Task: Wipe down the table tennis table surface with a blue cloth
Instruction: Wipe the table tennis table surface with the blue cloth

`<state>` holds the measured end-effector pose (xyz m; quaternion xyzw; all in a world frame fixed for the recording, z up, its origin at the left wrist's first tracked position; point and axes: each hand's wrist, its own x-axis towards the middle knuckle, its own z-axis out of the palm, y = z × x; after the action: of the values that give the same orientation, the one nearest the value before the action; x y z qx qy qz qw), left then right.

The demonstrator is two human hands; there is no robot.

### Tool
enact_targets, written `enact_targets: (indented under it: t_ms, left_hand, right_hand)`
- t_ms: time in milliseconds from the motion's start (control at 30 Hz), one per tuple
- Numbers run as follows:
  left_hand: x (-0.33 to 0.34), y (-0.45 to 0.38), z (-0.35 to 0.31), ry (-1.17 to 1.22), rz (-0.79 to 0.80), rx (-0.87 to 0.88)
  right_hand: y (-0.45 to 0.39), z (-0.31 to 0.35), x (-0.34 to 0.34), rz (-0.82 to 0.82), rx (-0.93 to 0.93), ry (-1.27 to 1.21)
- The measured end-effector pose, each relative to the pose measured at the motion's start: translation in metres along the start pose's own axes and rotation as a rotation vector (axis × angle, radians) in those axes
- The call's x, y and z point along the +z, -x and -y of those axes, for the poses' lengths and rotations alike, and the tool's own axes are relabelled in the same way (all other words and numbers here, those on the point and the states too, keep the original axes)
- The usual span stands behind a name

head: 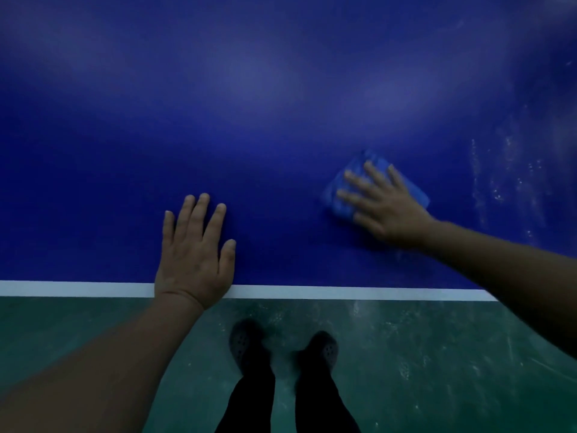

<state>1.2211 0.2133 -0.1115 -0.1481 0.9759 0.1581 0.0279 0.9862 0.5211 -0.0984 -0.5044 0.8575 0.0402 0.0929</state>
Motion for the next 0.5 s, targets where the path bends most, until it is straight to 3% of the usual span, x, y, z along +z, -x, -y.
enact_targets:
  t_ms: [100, 167, 200, 267, 367, 433, 500]
  left_hand:
    - [-0.001, 0.0, 0.0, -0.011, 0.018, -0.001]
    - [-0.002, 0.0, -0.001, -0.003, 0.025, -0.005]
    - [-0.003, 0.0, -0.002, 0.012, 0.025, -0.008]
    - [-0.002, 0.0, -0.001, 0.037, 0.017, -0.01]
    - [-0.001, 0.001, 0.0, 0.053, -0.001, -0.004]
    - [-0.001, 0.001, 0.0, 0.049, 0.008, -0.012]
    - [-0.003, 0.001, -0.001, 0.04, 0.019, -0.013]
  right_hand:
    - [-0.053, 0.01, -0.017, -0.055, 0.513, -0.192]
    - [-0.085, 0.052, -0.023, -0.084, 0.684, -0.205]
    - [-0.093, 0.08, -0.022, -0.098, 0.655, -0.19]
    - [-0.082, 0.143, -0.013, -0.093, 0.427, -0.182]
    - [-0.007, 0.19, 0.005, -0.101, 0.12, -0.183]
    - [0.038, 0.159, 0.018, -0.102, 0.223, -0.18]
    - [0.073, 0.103, 0.024, -0.069, 0.542, -0.168]
